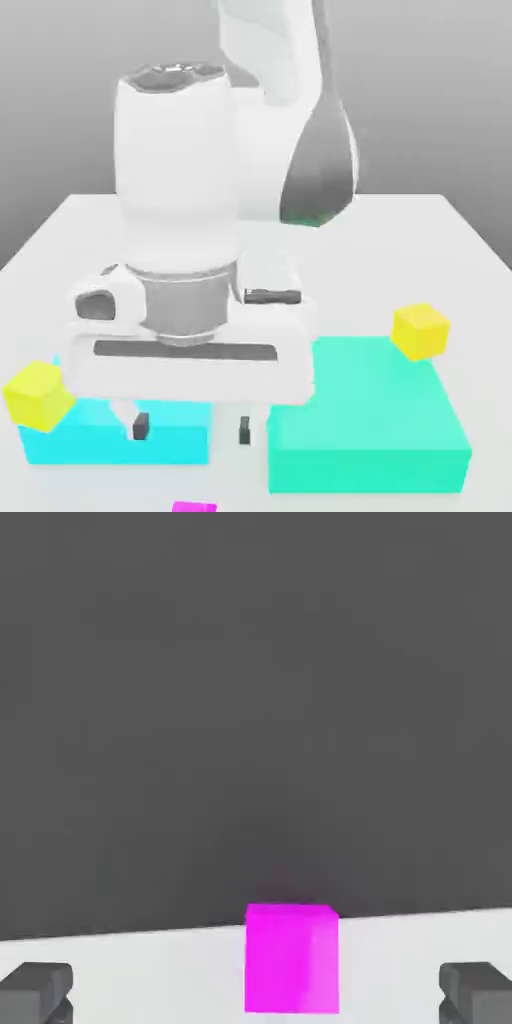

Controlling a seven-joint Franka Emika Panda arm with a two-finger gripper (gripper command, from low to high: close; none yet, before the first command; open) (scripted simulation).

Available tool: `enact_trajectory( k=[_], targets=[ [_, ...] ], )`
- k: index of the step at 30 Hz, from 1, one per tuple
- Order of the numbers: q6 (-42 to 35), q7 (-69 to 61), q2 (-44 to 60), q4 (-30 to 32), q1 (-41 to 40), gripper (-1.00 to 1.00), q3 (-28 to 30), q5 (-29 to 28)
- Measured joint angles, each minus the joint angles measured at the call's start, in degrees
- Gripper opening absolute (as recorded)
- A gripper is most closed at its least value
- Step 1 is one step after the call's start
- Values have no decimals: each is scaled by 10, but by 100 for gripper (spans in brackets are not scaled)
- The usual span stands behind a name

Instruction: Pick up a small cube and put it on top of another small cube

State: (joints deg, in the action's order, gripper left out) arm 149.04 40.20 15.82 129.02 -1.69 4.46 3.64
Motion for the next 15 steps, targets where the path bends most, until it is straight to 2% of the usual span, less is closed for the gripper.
enact_trajectory(
  k=[6, 7, 15],
  targets=[
    [66, -9, 124, -16, -10, 0, -5, 8],
    [81, -11, 144, -21, -13, -100, -8, 11],
    [73, -10, 135, -19, -12, -100, -7, 9]
  ],
)
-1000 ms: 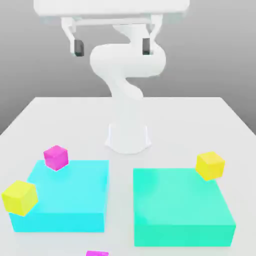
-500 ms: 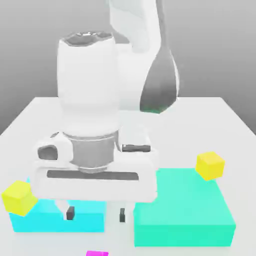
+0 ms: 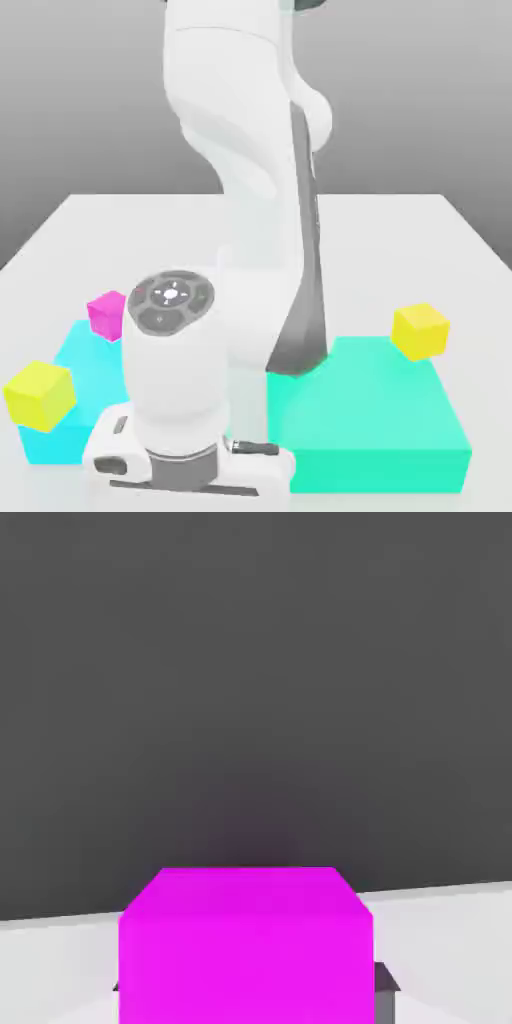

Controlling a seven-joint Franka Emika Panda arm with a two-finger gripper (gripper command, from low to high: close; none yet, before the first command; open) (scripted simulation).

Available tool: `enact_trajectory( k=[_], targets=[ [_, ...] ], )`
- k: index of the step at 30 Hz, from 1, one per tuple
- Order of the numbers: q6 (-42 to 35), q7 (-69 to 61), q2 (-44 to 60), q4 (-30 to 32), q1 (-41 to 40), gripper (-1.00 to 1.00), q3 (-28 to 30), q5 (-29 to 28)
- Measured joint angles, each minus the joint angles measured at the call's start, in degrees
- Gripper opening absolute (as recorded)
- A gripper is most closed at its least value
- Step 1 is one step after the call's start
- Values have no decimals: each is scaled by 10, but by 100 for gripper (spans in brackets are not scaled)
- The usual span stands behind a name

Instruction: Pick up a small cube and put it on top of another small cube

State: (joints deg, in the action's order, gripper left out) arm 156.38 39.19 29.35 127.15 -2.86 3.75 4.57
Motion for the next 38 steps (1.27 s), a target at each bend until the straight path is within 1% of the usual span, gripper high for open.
enact_trajectory(
  k=[4, 10, 15, 20, 28, 30, 35, 36, 38],
  targets=[
    [-54, -8, -76, 23, -2, -100, 8, -8],
    [-90, -152, -199, 110, -61, -100, 28, -8],
    [-117, -266, -304, 187, -120, -100, 56, -25],
    [-145, -365, -410, 263, -153, -100, 85, -64],
    [-195, -498, -583, 383, -235, -100, 133, -159],
    [-183, -518, -591, 403, -248, -100, 142, -176],
    [-68, -528, -501, 429, -245, -100, 160, -182],
    [-53, -529, -488, 431, -244, 100, 162, -182],
    [-53, -529, -488, 431, -244, 100, 162, -182]
  ],
)
